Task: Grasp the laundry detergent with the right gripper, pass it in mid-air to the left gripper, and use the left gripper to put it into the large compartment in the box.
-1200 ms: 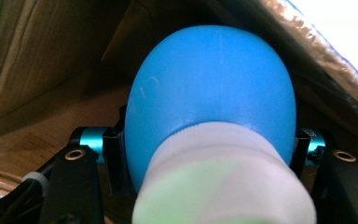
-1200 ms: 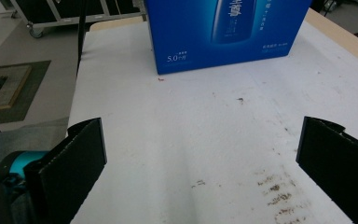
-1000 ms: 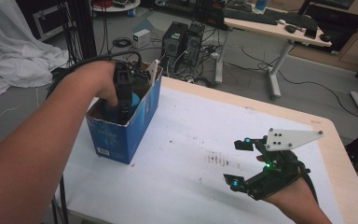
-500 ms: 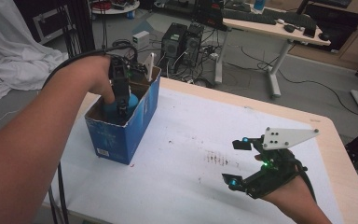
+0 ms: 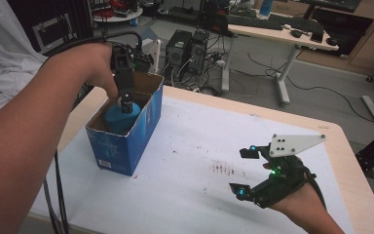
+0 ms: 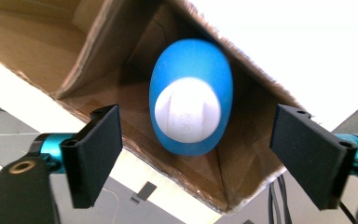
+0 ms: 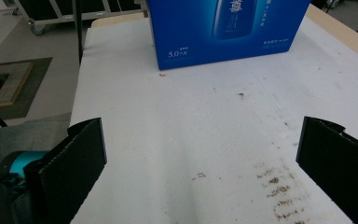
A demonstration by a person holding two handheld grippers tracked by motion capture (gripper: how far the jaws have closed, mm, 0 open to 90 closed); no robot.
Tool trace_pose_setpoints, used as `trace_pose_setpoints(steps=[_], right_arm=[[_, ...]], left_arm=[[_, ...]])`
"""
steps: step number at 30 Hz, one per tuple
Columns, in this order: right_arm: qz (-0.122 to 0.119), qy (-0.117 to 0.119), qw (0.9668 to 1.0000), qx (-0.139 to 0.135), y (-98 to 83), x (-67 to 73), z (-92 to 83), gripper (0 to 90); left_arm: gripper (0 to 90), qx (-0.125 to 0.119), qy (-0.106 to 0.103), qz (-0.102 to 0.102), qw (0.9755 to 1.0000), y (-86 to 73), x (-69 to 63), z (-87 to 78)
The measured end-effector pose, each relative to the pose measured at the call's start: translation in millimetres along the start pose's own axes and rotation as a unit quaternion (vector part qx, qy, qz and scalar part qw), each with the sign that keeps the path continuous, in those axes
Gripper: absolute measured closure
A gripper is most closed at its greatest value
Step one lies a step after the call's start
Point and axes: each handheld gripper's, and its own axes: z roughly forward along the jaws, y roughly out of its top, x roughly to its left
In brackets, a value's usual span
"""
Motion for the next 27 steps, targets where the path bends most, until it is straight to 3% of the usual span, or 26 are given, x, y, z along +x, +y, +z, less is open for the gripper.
trace_pose_setpoints(steps=[4,7,11,15,17,21,24,25,26,27], right_arm=[[-0.001,-0.002,1.0,0.006,2.2,-0.9,-4.0,0.6],[-0.002,-0.003,0.9999,0.016,4.4,-2.9,-7.7,0.6],[-0.006,-0.002,0.9987,0.05,10.7,-8.2,-17.5,0.6],[-0.009,0.0,0.9971,0.076,16.1,-13.1,-25.5,0.6],[-0.02,-0.001,0.9941,0.107,22.4,-17.5,-34.6,0.6],[-0.031,-0.003,0.9905,0.134,28.6,-20.5,-44.6,0.6],[-0.041,-0.004,0.9858,0.162,35.4,-22.6,-53.2,0.6],[-0.043,-0.004,0.9821,0.183,39.5,-23.9,-56.7,0.6],[-0.043,-0.004,0.9821,0.183,39.5,-23.9,-56.7,0.6],[-0.046,-0.005,0.9788,0.199,42.6,-24.9,-59.4,0.6]], left_arm=[[14.8,-0.005,0.005,0.016,0.9999,7.0,-8.1,-12.6],[13.6,-0.014,-0.003,0.033,0.9993,14.1,-17.2,-19.2],[11.4,-0.023,-0.016,0.073,0.997,29.3,-34.3,-25.2],[9.8,-0.023,-0.019,0.09,0.9955,38.0,-42.4,-26.5],[9.8,-0.024,-0.028,0.109,0.9934,45.8,-48.9,-25.8],[7.2,-0.013,-0.037,0.126,0.9912,53.9,-56.6,-19.8],[6.5,-0.009,-0.046,0.143,0.9886,59.7,-61.7,-14.4],[4.8,-0.008,-0.05,0.146,0.9879,61.5,-63.7,-12.9],[4.8,-0.008,-0.055,0.151,0.987,63.5,-65.5,-10.9],[4.6,-0.007,-0.059,0.156,0.986,65.6,-67.1,-9.1]])
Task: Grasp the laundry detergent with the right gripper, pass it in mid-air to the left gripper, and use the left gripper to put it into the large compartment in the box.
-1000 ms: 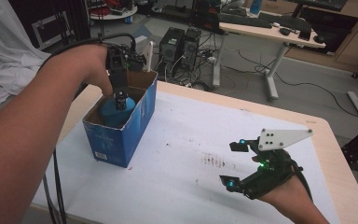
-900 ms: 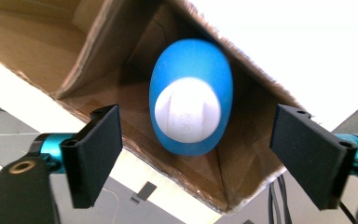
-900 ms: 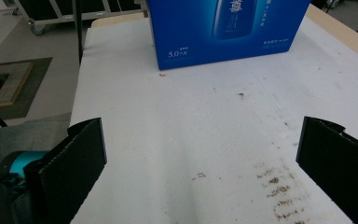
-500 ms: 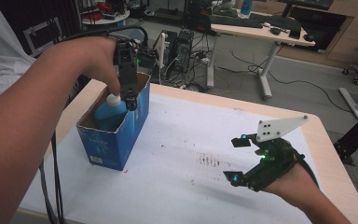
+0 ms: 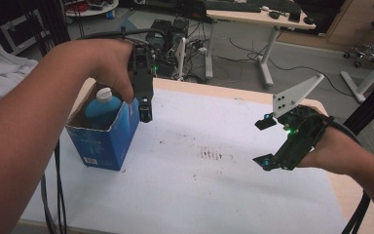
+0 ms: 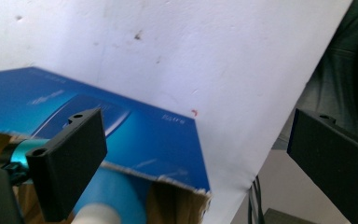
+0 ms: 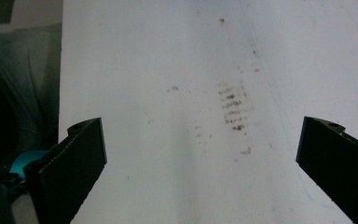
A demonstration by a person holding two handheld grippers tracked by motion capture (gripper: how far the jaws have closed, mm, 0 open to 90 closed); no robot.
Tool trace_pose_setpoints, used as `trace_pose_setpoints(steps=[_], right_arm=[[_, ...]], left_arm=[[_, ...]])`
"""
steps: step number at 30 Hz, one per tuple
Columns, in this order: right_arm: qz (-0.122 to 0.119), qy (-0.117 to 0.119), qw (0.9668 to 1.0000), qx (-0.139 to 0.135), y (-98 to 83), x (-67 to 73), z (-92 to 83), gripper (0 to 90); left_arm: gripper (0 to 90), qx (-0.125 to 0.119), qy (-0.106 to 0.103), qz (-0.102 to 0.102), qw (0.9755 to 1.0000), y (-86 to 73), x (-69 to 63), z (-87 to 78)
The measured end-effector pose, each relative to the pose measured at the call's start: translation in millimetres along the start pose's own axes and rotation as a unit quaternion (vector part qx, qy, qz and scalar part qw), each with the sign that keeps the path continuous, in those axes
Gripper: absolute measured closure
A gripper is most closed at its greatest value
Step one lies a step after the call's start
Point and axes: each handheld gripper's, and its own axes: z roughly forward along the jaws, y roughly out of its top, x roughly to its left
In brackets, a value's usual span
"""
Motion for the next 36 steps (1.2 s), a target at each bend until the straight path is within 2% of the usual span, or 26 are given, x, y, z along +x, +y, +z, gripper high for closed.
trace_pose_setpoints(steps=[1,2,5,6,7,10,11,12,15,18,21,22,23,24,32,36], right_arm=[[0.0,0.0,1.0,0.0,0.0,0.0,0.0,0.6],[-0.002,0.002,0.9999,0.017,1.2,-1.3,-4.1,0.6],[-0.009,-0.001,0.9995,0.029,2.7,-3.2,-7.4,0.6],[-0.01,-0.003,0.9988,0.047,5.1,-4.1,-10.9,0.6],[-0.01,-0.003,0.9988,0.047,5.1,-4.1,-10.9,0.6],[-0.018,-0.004,0.9966,0.08,10.4,-7.6,-16.7,0.6],[-0.018,-0.004,0.9966,0.08,10.4,-7.6,-16.7,0.6],[-0.017,-0.004,0.9948,0.1,12.2,-9.0,-18.8,0.6],[-0.019,-0.004,0.9933,0.114,13.1,-10.4,-19.4,0.6],[-0.02,0.0,0.9901,0.139,14.5,-11.8,-20.0,0.6],[-0.02,0.006,0.9863,0.164,15.5,-13.8,-20.5,0.6],[-0.019,0.007,0.9839,0.178,15.7,-15.5,-20.9,0.6],[-0.019,0.007,0.9839,0.178,15.7,-15.5,-20.9,0.6],[-0.023,0.004,0.981,0.192,16.5,-17.1,-22.1,0.6],[-0.033,0.001,0.977,0.211,22.8,-22.0,-32.1,0.6],[-0.03,0.001,0.9773,0.21,24.0,-24.3,-34.6,0.6]], left_arm=[[4.6,0.001,-0.004,0.004,1.0,2.6,-1.3,1.8],[2.1,-0.002,-0.007,0.011,0.9999,7.3,-3.7,5.3],[1.9,-0.002,-0.016,0.019,0.9997,12.6,-6.0,8.6],[1.7,-0.004,-0.019,0.022,0.9996,14.5,-7.2,9.8],[1.7,-0.004,-0.02,0.026,0.9995,16.3,-8.0,10.5],[1.7,-0.004,-0.026,0.038,0.9989,20.4,-10.5,13.3],[1.7,-0.005,-0.027,0.041,0.9988,21.2,-12.0,14.4],[1.7,-0.005,-0.029,0.045,0.9986,22.3,-13.3,15.4],[1.7,-0.007,-0.032,0.056,0.9979,24.6,-15.7,18.6],[1.7,-0.001,-0.035,0.062,0.9975,26.7,-17.1,22.4],[1.7,0.004,-0.041,0.07,0.9967,29.4,-19.3,25.9],[1.7,0.004,-0.043,0.068,0.9967,30.4,-20.1,27.0],[1.7,0.006,-0.045,0.07,0.9965,31.5,-20.3,27.9],[1.7,0.009,-0.046,0.073,0.9962,32.7,-20.3,28.6],[1.7,0.012,-0.053,0.078,0.9955,40.1,-18.9,28.8],[1.7,0.013,-0.05,0.08,0.9955,42.8,-17.3,26.4]])
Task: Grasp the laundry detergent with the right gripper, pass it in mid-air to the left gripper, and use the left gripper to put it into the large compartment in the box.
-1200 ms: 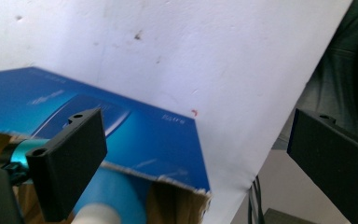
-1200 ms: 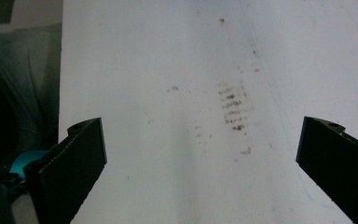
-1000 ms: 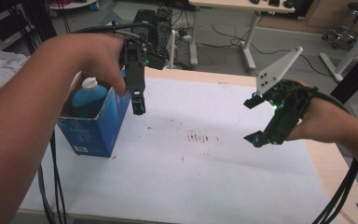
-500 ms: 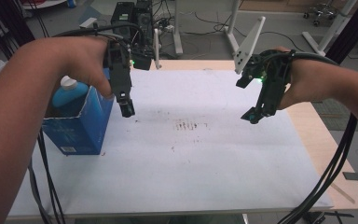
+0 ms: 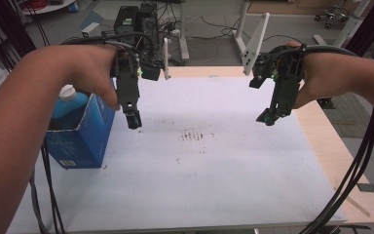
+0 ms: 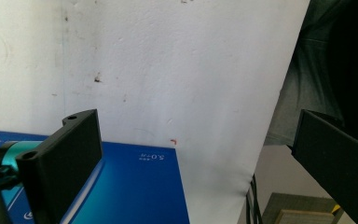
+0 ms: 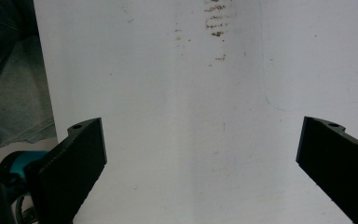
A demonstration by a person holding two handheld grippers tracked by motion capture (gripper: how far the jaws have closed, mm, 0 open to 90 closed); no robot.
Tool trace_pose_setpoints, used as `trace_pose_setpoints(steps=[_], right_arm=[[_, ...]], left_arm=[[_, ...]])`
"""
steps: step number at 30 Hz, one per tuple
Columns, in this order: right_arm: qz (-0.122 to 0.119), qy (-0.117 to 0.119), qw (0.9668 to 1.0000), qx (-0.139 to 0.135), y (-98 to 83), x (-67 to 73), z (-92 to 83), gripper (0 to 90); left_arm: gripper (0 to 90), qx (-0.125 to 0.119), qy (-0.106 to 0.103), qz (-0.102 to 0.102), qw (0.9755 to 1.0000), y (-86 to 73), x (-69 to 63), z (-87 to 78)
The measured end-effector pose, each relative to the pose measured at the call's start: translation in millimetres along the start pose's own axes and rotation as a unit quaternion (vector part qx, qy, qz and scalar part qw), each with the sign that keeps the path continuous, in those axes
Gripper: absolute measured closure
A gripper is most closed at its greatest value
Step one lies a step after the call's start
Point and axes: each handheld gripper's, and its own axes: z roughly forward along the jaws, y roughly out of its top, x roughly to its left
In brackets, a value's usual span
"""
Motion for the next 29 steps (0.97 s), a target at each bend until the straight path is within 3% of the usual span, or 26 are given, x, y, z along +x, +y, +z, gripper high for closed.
trace_pose_setpoints(steps=[7,29], right_arm=[[0.0,0.003,0.9999,0.014,-1.5,-0.7,3.0,0.6],[0.005,-0.002,0.9999,0.01,-1.3,-0.4,1.8,0.6]], left_arm=[[1.7,-0.003,0.004,-0.001,1.0,0.8,-0.1,-5.7],[1.7,-0.002,0.007,-0.009,0.9999,-1.6,0.9,-5.5]])
